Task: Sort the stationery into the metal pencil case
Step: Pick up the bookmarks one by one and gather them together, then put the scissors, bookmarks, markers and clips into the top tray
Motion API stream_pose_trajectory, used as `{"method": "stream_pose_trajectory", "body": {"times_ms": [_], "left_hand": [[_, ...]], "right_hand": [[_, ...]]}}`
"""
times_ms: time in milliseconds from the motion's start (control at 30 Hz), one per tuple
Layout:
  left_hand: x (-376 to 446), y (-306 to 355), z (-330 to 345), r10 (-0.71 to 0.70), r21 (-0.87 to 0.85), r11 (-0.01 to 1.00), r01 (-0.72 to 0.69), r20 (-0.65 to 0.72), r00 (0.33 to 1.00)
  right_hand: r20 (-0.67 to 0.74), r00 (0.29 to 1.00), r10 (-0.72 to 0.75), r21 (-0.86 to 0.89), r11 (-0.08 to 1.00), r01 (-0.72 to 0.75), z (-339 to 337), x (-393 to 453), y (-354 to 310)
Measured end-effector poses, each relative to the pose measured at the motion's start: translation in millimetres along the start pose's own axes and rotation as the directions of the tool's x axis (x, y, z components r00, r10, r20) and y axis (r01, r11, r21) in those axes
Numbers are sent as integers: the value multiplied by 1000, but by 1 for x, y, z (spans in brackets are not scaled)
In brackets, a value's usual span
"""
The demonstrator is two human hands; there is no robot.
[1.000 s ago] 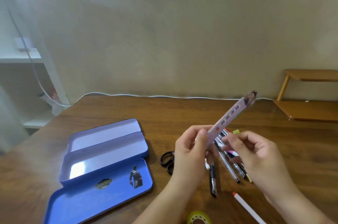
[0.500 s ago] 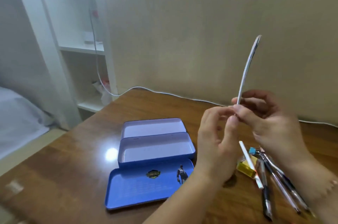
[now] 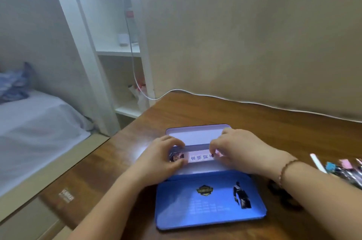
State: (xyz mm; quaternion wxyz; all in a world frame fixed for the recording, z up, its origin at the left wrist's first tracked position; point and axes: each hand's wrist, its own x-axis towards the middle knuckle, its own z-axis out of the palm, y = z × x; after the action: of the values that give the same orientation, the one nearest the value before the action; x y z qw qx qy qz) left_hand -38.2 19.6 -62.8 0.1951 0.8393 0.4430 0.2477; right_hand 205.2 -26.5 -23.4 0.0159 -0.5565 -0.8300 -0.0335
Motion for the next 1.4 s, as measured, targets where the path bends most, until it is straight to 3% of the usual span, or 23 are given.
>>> {"method": "stream_pose_trajectory", "body": {"times_ms": [67,200,333,500,667,833,900,1000,1067,1133,1200,1267,1400], "left_hand": [[1,-1,3,19,19,1000,-20,57,998],[7,4,3,30,75,997,-33,40,999],[11,5,3,46,153,987,-51,36,998],[8,6,5,87,194,978,-82,-17,996],[8,12,4,75,215,974,-67,-29,997],[7,21,5,33,288,957,-36,13,999],[7,28,0,10,294,955,-28,63,998],[6,44,-8,-43,331,944,10,93,995],[5,69,-4,-18,411,912,8,20,1000],[2,112,14,87,337,938,-80,-5,996],[-1,161,43,219,224,945,-237,105,970],[1,200,78,310,216,906,-364,245,919],[17,224,118,248,290,883,-368,378,892]], "right_hand": [[10,1000,-2,-21,1000,2,7,5,-4],[-55,997,-53,-72,996,49,14,8,-9],[-226,972,-57,-86,996,39,17,1,-3],[-119,975,190,-128,970,-205,8,-3,17],[-141,975,170,-46,983,-178,15,-7,23],[-72,984,165,-2,986,-165,-5,-37,45],[-217,946,239,134,968,-213,-26,-67,58],[-375,816,440,355,881,-312,-57,-133,75],[-322,799,508,362,846,-393,-60,-180,78],[-212,799,563,338,809,-481,-50,-217,71],[-139,793,593,306,787,-536,-32,-238,63],[-125,797,591,267,793,-547,-14,-250,58],[-145,792,593,215,800,-560,3,-265,58]]}}
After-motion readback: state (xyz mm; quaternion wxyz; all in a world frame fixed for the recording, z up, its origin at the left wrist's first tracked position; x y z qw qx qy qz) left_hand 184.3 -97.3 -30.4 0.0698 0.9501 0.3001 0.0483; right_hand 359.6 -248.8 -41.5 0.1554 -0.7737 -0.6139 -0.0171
